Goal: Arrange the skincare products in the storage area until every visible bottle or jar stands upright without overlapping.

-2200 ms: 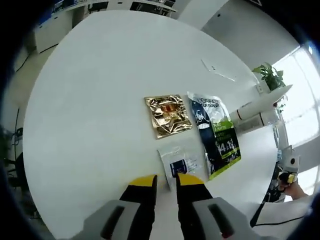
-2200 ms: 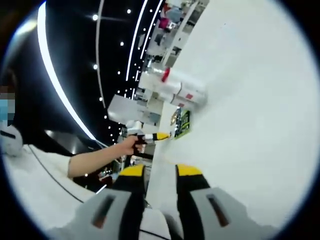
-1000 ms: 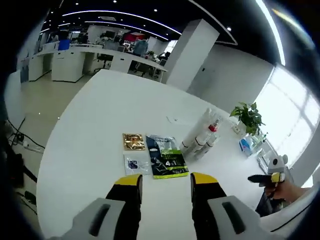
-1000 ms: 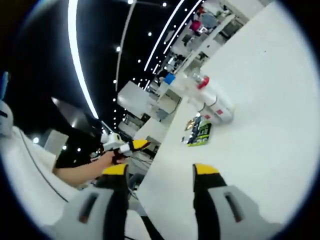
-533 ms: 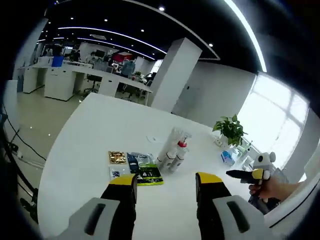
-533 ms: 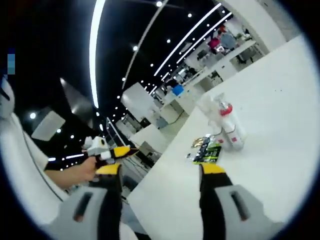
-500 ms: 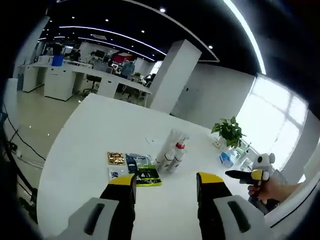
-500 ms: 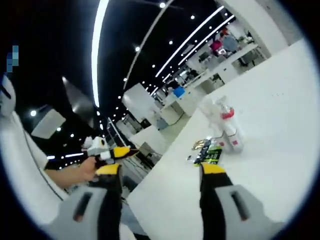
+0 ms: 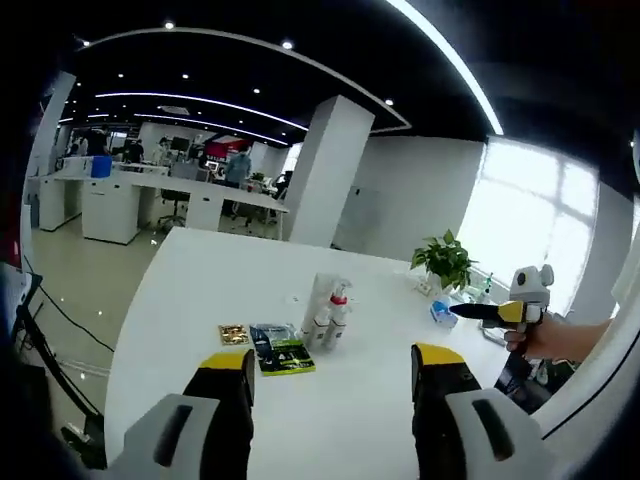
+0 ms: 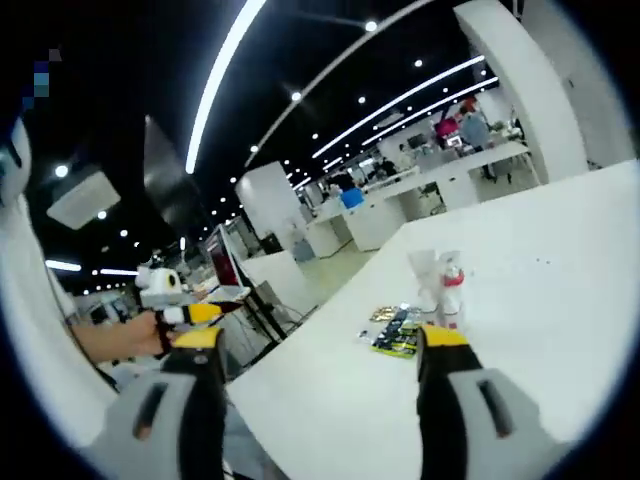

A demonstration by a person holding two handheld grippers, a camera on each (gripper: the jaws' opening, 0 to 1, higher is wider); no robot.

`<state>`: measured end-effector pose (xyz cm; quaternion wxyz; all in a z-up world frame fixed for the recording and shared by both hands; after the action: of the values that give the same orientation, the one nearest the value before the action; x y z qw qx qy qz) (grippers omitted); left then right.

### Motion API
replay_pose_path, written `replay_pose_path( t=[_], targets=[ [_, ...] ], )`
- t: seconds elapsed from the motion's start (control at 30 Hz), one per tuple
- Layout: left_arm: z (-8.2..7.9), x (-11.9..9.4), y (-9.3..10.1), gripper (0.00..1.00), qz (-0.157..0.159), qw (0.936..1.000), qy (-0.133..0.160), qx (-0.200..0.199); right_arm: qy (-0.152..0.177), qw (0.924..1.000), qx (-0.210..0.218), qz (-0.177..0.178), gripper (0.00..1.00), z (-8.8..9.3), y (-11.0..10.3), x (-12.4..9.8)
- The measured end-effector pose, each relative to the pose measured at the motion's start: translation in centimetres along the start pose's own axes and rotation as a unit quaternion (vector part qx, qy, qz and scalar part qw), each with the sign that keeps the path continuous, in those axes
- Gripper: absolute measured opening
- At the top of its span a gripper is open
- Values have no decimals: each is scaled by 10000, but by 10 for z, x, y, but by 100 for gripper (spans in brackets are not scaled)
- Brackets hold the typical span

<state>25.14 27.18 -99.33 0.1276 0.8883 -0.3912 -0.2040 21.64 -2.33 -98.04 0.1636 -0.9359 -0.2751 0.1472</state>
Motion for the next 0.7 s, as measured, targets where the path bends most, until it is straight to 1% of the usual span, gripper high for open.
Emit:
replay_pose_path(
  t=[0.07, 0.13, 0.23, 0.3, 0.4, 0.5, 0.63, 0.7],
  targets=[
    [0, -5, 3, 69, -10, 10000, 50, 25, 9, 10000, 9, 43, 84, -1, -2, -4],
    [4, -13, 8, 72, -50, 9999, 118, 111, 83, 9998, -64, 157, 87, -2, -5, -11],
    [10, -19, 12, 77, -51, 9999, 84, 135, 102, 9996, -111, 249, 94, 0, -12, -18],
    [15, -22, 14, 80, -78, 9998, 65, 159, 119, 9992, -230, 294, 99, 3, -16, -21],
    [23, -29, 21, 83, -91, 9997, 40, 219, 153, 9988, -284, 359, 99, 10, -23, -29],
    [28, -37, 27, 84, -131, 9994, 91, 305, 174, 9980, -390, 467, 99, 14, -25, -35],
    [35, -47, 30, 96, -290, 9983, 186, 463, 151, 9963, -618, 575, 99, 18, -29, -45],
    [39, -52, 31, 96, -309, 9980, 222, 502, 158, 9956, -683, 623, 99, 20, -30, -50]
  ],
)
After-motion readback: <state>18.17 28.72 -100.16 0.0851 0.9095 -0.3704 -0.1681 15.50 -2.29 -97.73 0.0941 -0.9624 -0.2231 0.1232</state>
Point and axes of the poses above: the point that each gripper's makers call its tool centre point, and the gripper's own axes: x roughly forward along the fingers, y roughly to its right, z roughly out of its underside, the point moved 5 cm from there along -x, roughly backward along the fingers, and after that the axes turned 4 degrees about z, right-handed, at the moved point
